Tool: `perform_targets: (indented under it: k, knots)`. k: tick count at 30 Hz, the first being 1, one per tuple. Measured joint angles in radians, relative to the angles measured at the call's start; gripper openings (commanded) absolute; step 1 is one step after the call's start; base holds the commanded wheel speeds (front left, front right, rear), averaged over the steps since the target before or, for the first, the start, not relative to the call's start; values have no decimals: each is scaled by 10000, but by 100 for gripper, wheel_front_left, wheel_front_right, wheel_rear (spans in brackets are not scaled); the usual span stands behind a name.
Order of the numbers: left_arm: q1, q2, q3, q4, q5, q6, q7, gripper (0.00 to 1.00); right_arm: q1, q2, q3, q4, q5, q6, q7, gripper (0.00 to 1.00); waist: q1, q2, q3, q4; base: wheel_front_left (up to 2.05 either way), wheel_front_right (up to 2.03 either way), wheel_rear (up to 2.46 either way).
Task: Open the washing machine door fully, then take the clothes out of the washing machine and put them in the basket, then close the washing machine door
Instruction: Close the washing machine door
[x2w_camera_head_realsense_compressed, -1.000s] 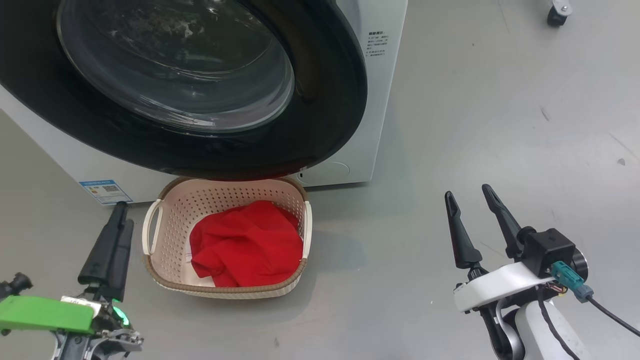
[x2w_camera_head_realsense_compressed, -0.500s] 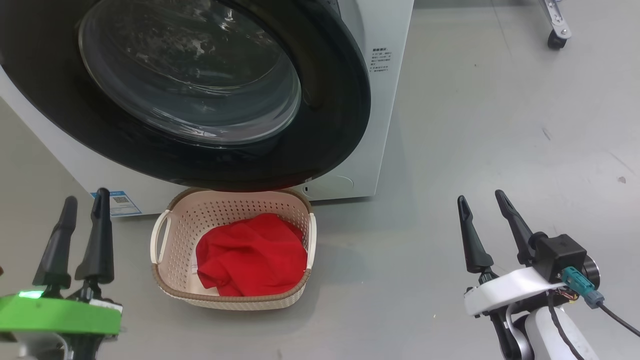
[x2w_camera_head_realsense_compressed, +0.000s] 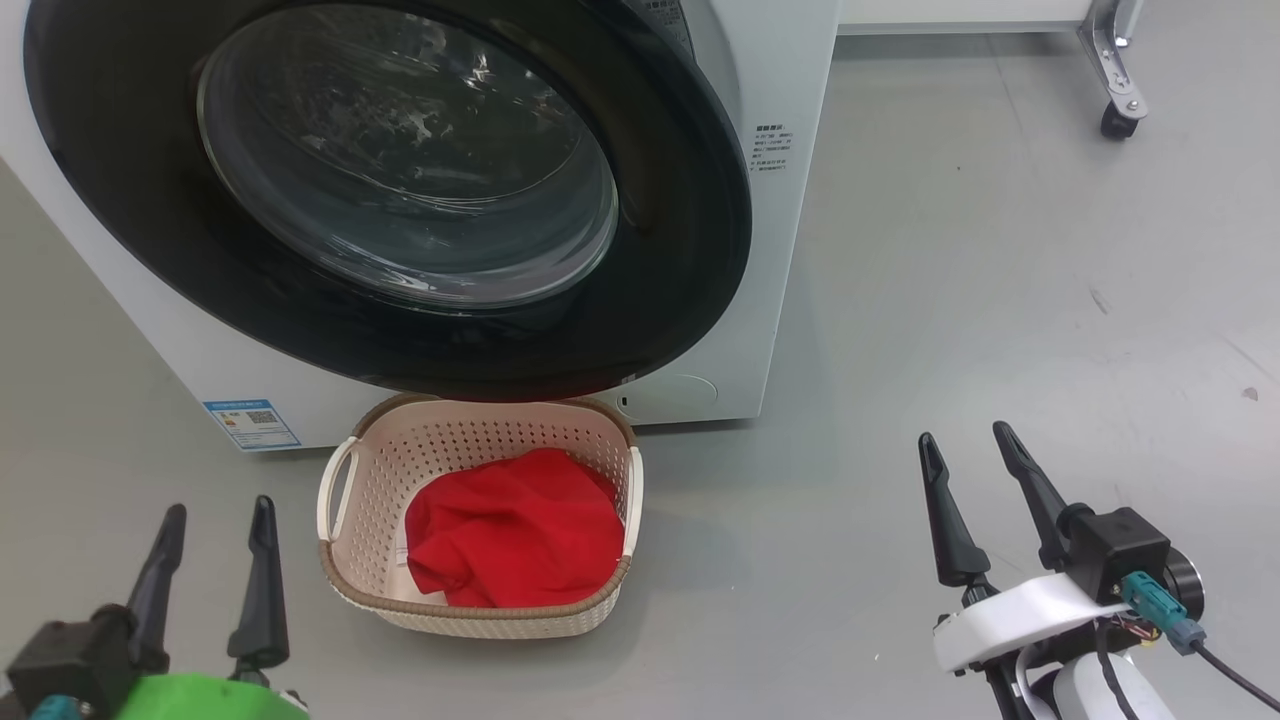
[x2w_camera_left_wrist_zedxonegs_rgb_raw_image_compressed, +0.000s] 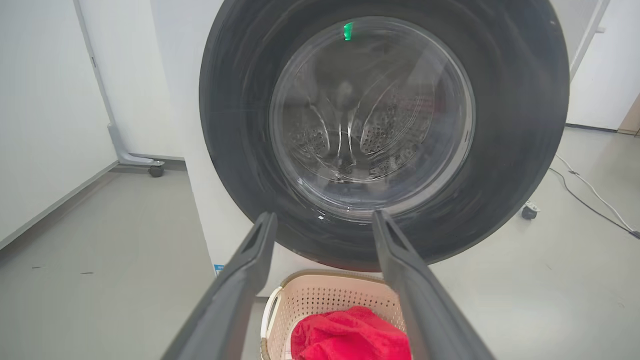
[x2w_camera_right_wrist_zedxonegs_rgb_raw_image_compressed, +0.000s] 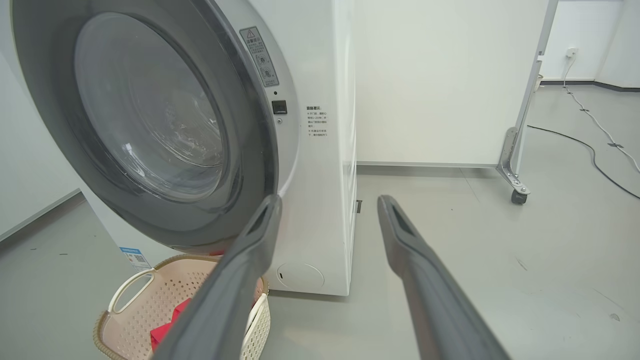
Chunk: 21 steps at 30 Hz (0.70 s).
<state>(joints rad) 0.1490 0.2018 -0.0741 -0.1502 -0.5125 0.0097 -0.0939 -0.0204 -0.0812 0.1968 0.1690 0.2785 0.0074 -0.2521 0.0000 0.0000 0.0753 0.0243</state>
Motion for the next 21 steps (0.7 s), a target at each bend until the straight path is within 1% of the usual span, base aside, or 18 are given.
perform_targets:
  k: [4,8,15,21]
  knots:
    - [148,-59,-309,184,514,364,-136,100,135,-12,-2,8,0,-2,0,100,0,0,-36,1,0,0,0]
    - [213,-280,-575,374,677,554,-232,100,153,-6,13,12,0,-13,0,100,0,0,-83,7,0,0,0]
    - [213,-510,-788,529,865,656,-353,100,327,4,82,40,-2,-13,0,100,0,0,-138,30,0,0,0]
    - [213,-600,-888,604,1124,746,-449,100,327,4,82,40,-94,-25,0,100,0,0,-155,47,0,0,0]
